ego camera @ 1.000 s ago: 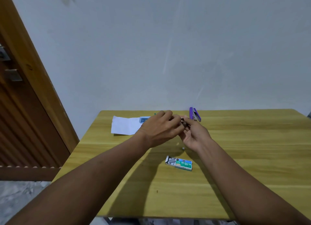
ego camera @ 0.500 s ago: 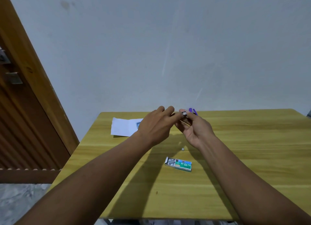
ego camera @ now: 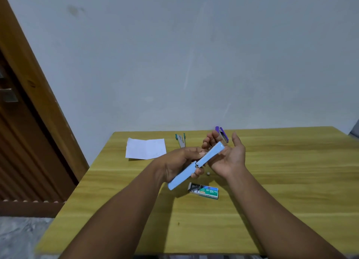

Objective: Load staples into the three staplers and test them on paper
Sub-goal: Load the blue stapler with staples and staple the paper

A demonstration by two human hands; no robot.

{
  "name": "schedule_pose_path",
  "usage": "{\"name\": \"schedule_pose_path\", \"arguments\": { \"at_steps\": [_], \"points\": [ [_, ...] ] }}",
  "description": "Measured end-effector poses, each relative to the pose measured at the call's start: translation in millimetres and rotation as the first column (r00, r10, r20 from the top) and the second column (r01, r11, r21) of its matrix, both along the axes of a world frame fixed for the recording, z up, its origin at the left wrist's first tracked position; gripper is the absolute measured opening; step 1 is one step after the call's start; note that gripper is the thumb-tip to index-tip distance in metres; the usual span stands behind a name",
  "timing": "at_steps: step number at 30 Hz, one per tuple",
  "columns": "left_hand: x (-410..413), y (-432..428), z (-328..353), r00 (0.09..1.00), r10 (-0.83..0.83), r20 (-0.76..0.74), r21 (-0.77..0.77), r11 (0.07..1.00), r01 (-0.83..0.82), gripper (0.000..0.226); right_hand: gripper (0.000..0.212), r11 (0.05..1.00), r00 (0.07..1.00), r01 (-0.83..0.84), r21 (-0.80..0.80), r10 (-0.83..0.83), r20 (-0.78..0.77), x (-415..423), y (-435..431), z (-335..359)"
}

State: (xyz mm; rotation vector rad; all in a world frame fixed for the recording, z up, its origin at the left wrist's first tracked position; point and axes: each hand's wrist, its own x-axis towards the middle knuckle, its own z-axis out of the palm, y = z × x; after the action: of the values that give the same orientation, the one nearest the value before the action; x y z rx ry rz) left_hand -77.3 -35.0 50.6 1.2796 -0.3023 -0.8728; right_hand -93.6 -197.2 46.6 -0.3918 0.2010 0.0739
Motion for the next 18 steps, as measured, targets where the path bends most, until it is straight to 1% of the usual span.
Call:
{"name": "schedule_pose_path", "arguments": {
  "at_steps": [2, 4, 5, 7, 10, 13, 14, 15, 16, 18],
  "points": [
    [-3, 1, -7, 0.999, 0.016, -0.038, -0.046, 0.999, -0.017, 0.008, 0.058, 1.000, 1.000, 0.004, 0.004, -0.004, -0.007, 1, 0, -1],
    [-3, 1, -12, 0.998, 0.024, -0.066, -0.076, 0.997, -0.029, 0.017, 0.059, 1.000, 0.999, 0.019, -0.009, -0.019, -0.027, 4, 0, -2],
    [-3, 2, -13, 0.997, 0.033, -0.074, -0.077, 0.996, -0.039, 0.019, 0.059, 0.999, 0.998, 0.035, -0.019, -0.036, -0.046, 5, 0, -4],
    [0, 4, -17, 0.995, 0.076, -0.069, -0.034, 0.996, -0.079, 0.014, 0.058, 0.995, 0.991, 0.082, -0.063, -0.088, -0.100, 10, 1, -7],
    [4, 12, -29, 0.985, 0.160, -0.065, 0.034, 0.987, -0.158, 0.008, 0.052, 0.977, 0.975, 0.115, -0.180, -0.145, -0.168, 16, -1, -15],
    [7, 19, -38, 0.974, 0.222, -0.046, 0.090, 0.972, -0.217, 0.010, 0.041, 0.937, 0.974, 0.061, -0.343, -0.131, -0.183, 19, -4, -24],
    [8, 21, -39, 0.970, 0.240, -0.034, 0.110, 0.966, -0.235, 0.012, 0.036, 0.904, 0.976, 0.032, -0.426, -0.120, -0.181, 20, -4, -26],
    [9, 24, -38, 0.967, 0.254, -0.020, 0.128, 0.960, -0.250, 0.013, 0.030, 0.849, 0.979, 0.009, -0.529, -0.114, -0.168, 21, -6, -27],
    [11, 27, -37, 0.964, 0.267, -0.001, 0.149, 0.953, -0.264, 0.015, 0.025, 0.772, 0.984, -0.004, -0.635, -0.112, -0.142, 22, -6, -27],
    [16, 38, -35, 0.954, 0.285, 0.090, 0.215, 0.930, -0.298, 0.016, 0.018, 0.577, 0.993, 0.000, -0.817, -0.095, -0.067, 22, -11, -24]
  ]
}}
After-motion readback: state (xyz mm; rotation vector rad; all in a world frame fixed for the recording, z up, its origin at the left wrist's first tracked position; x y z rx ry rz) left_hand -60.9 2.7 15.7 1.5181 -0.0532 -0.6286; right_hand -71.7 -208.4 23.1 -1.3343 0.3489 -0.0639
